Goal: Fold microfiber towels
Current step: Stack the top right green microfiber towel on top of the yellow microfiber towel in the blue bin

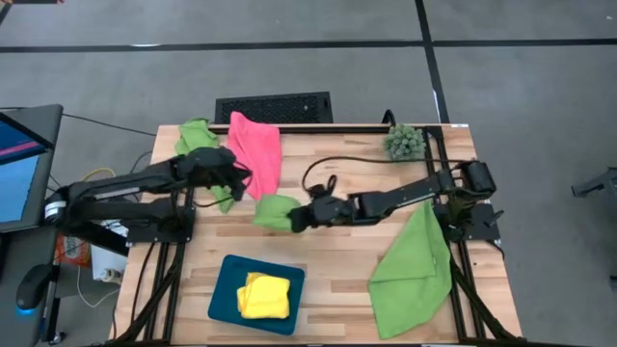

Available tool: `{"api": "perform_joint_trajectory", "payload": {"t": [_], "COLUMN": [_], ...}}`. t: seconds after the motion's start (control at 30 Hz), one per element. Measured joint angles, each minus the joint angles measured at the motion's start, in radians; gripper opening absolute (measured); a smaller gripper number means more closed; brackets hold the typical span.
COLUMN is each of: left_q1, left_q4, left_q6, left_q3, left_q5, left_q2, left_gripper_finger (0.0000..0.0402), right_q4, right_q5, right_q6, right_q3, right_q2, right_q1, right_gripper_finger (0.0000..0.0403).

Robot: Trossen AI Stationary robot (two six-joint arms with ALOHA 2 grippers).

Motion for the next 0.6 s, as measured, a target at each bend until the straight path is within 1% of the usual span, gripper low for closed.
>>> {"api": "perform_joint_trajectory", "payload": {"t": [0.1,0.2,0.37,0.47,0.53,0.6], "left_q1": [0.0,0.0,0.0,0.0,0.0,0.0], "left_q4": [-0.088,-0.178,-0.3,-0.348,-0.365,-0.376], "left_q6": [0.001,0.001,-0.015,-0.059,-0.091,-0.114], "left_q3": [0.0,0.0,0.0,0.001,0.001,0.001], "left_q5": [0.006,0.028,0.023,0.023,0.028,0.039], "left_q2": [-0.104,-0.208,-0.365,-0.442,-0.479,-0.507], "left_gripper_finger": [0.0,0.0,0.0,0.0,0.0,0.0], "right_q4": [-0.068,-0.12,-0.329,-0.435,-0.482,-0.511], "right_q5": [0.031,0.058,0.107,0.139,0.161,0.174], "right_q6": [0.0,0.012,0.113,0.224,0.313,0.41], "right_q3": [0.179,0.38,0.687,0.815,0.869,0.894], "right_q2": [0.087,0.203,0.385,0.478,0.527,0.565], "right_q1": [0.034,0.075,0.167,0.227,0.269,0.305], "right_gripper_finger": [0.0019,0.0019,0.0019,0.0019,0.0021,0.0024]}}
